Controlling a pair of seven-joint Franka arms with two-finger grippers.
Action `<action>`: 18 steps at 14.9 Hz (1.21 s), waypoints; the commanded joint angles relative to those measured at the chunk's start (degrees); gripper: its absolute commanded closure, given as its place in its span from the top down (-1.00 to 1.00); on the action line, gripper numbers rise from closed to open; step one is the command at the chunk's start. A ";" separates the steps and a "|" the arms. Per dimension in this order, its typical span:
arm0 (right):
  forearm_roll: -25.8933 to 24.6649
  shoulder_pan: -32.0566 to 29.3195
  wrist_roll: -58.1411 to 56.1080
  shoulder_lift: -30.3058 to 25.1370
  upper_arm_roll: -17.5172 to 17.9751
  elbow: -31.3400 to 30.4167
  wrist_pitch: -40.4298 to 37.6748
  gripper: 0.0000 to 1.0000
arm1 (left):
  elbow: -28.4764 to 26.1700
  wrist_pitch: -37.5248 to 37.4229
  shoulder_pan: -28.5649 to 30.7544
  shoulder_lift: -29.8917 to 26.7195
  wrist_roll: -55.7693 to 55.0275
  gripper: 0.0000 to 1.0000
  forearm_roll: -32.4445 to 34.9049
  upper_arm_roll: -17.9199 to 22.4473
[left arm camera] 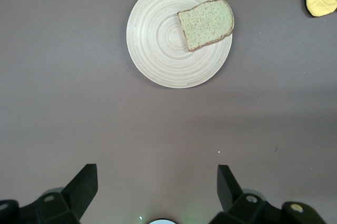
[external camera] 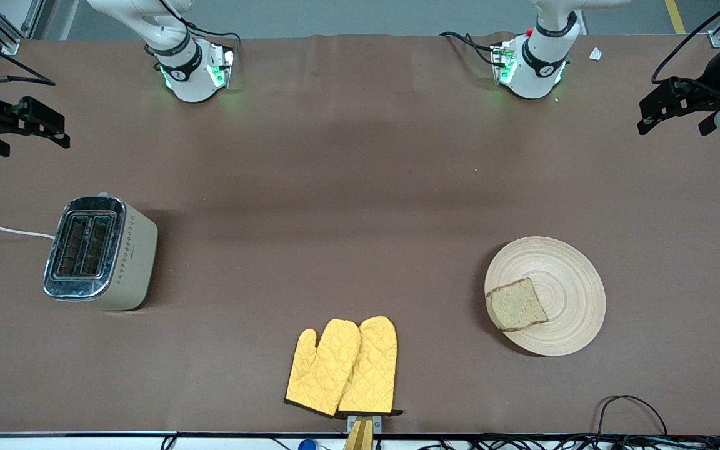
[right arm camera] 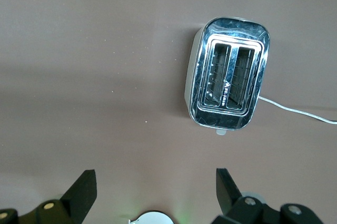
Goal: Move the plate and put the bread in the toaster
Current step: 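Move the left gripper down beside the wooden plate rim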
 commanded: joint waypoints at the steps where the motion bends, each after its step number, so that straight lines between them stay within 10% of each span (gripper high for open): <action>1: 0.67 -0.02 0.05 -1.24 0.11 -0.78 -0.13 1.00 | 1.51 -0.71 -0.12 0.48 0.46 1.00 1.03 0.03; 18: 0.67 -0.10 0.06 -1.33 0.19 -0.78 -0.30 1.00 | 1.78 17.72 10.24 24.63 7.58 1.00 -12.73 2.57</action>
